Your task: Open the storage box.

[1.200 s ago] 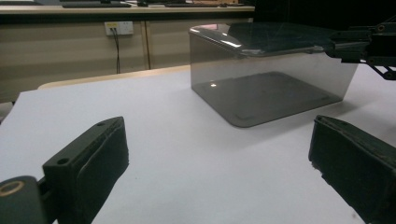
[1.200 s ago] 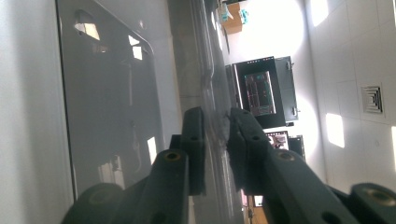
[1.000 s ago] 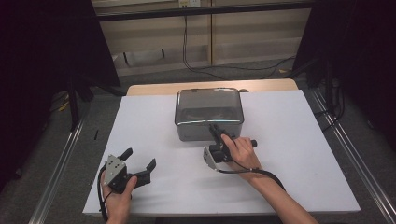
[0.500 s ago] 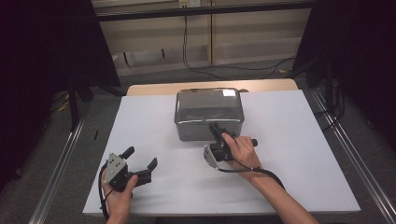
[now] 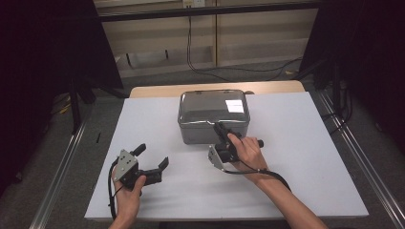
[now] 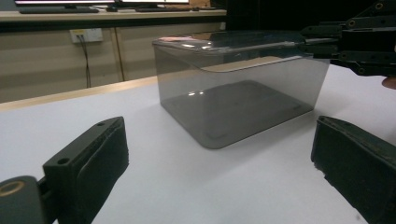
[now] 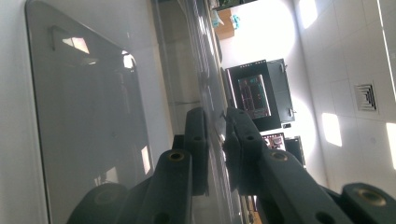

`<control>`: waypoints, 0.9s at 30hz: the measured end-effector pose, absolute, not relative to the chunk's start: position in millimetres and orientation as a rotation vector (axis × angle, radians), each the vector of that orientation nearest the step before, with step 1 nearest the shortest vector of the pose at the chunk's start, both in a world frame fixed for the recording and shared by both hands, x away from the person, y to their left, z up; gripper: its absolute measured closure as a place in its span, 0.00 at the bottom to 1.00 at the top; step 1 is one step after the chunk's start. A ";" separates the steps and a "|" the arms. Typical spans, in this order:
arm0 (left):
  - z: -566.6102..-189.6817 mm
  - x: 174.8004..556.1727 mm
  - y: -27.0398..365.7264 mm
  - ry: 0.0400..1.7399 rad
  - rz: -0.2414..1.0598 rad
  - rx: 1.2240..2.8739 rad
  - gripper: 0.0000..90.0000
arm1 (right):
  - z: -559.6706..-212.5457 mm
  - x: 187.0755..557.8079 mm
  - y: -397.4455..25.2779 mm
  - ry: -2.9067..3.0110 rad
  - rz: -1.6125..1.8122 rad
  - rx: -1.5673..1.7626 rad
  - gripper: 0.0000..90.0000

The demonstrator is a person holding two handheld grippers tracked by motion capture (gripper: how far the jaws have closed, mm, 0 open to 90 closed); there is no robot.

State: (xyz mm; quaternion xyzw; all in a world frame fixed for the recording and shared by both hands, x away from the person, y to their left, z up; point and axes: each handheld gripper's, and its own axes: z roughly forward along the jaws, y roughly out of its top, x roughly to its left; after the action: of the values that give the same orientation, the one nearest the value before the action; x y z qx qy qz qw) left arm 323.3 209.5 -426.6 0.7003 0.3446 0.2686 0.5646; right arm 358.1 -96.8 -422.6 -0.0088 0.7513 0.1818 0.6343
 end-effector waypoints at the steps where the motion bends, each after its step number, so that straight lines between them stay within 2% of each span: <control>1: -426.2 324.9 208.5 0.806 0.620 1.646 0.04 | -422.6 358.1 -96.8 1.718 0.416 -0.020 0.89; 3: -426.1 328.8 205.2 0.804 0.577 1.640 0.04 | -421.2 358.5 -96.7 1.713 0.416 -0.022 0.89; 11: -423.8 342.3 198.2 0.749 0.608 1.615 0.02 | -418.9 359.2 -97.1 1.697 0.426 -0.025 0.89; 18: -419.8 355.9 193.6 0.745 0.573 1.595 0.01 | -417.0 359.8 -97.2 1.695 0.430 -0.021 0.90; 27: -414.4 374.7 179.7 0.704 0.632 1.647 0.03 | -412.5 361.3 -97.1 1.685 0.431 -0.022 0.90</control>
State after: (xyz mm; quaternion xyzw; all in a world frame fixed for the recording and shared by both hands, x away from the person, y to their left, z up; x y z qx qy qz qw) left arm 374.7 179.7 -414.4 0.7053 0.3013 0.2704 0.5820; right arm 361.3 -97.1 -412.5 -0.0095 0.7401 0.1892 0.6453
